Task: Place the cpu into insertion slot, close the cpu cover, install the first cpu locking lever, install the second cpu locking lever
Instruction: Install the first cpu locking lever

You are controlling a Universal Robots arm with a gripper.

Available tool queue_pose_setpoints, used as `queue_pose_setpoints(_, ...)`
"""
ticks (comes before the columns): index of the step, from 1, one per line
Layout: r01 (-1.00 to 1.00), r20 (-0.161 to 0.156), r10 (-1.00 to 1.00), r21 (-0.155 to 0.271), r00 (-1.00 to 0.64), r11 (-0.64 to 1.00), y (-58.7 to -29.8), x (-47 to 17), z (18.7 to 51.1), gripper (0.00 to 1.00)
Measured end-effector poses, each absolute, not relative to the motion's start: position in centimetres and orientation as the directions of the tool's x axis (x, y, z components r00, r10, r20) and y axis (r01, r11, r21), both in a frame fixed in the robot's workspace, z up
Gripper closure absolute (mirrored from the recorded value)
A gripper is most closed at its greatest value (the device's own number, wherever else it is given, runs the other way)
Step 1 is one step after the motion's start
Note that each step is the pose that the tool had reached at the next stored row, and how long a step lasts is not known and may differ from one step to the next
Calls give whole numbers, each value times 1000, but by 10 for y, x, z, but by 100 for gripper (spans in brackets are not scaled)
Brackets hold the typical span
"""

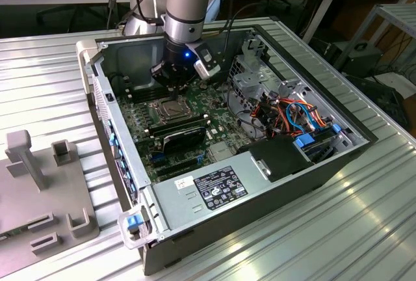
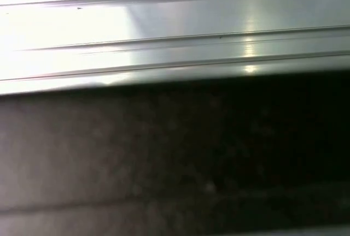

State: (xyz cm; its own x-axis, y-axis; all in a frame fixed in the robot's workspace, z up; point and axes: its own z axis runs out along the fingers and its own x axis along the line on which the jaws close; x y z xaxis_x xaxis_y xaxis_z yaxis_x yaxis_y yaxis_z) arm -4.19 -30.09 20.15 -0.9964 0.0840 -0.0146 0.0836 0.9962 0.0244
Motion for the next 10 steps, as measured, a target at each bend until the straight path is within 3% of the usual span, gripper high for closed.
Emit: queue_pose_setpoints(10,84,-14,84,25,-996,996,-300,-41,198,89)
